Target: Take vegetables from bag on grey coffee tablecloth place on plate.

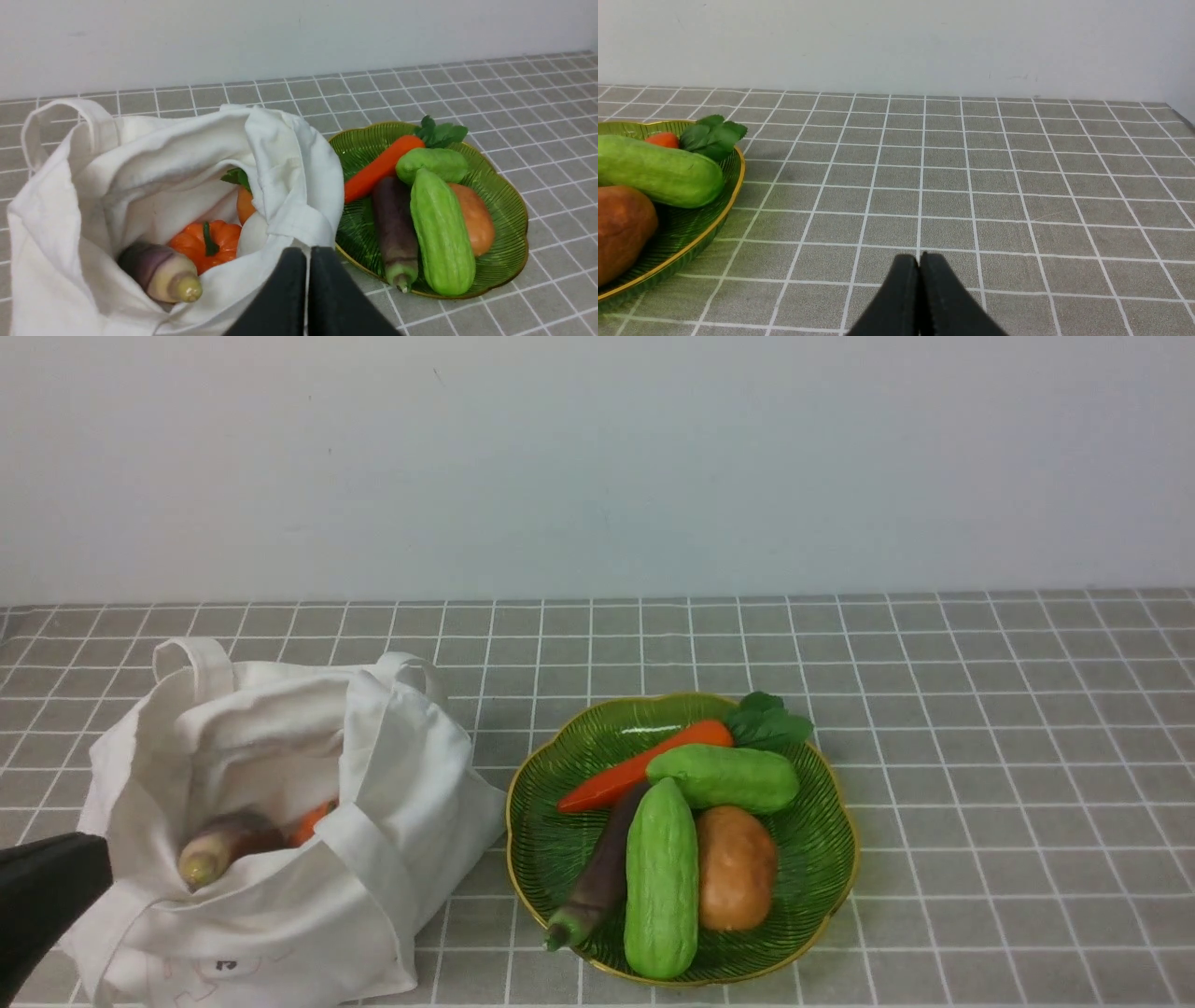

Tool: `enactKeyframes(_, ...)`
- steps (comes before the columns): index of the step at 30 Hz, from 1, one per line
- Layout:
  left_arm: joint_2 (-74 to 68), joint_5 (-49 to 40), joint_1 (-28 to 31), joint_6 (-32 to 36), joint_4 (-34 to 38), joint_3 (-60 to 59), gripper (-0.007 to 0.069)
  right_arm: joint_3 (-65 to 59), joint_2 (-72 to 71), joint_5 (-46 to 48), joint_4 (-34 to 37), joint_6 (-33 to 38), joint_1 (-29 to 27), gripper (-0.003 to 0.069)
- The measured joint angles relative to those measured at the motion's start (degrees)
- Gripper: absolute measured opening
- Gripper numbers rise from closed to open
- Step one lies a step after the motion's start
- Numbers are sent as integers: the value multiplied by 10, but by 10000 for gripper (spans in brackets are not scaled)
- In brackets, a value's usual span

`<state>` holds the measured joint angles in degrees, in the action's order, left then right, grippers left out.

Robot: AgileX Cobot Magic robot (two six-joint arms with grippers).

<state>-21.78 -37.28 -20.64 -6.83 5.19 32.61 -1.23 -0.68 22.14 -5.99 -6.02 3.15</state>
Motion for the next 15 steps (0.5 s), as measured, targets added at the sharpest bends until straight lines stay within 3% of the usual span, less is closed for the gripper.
enactKeyframes(5,4,6,0,4,-6,0,-5,0,0,0,0,0,0,-18)
enactKeyframes(15,33,43,0,13,-86,0,-5,0,0,0,0,0,0,-18)
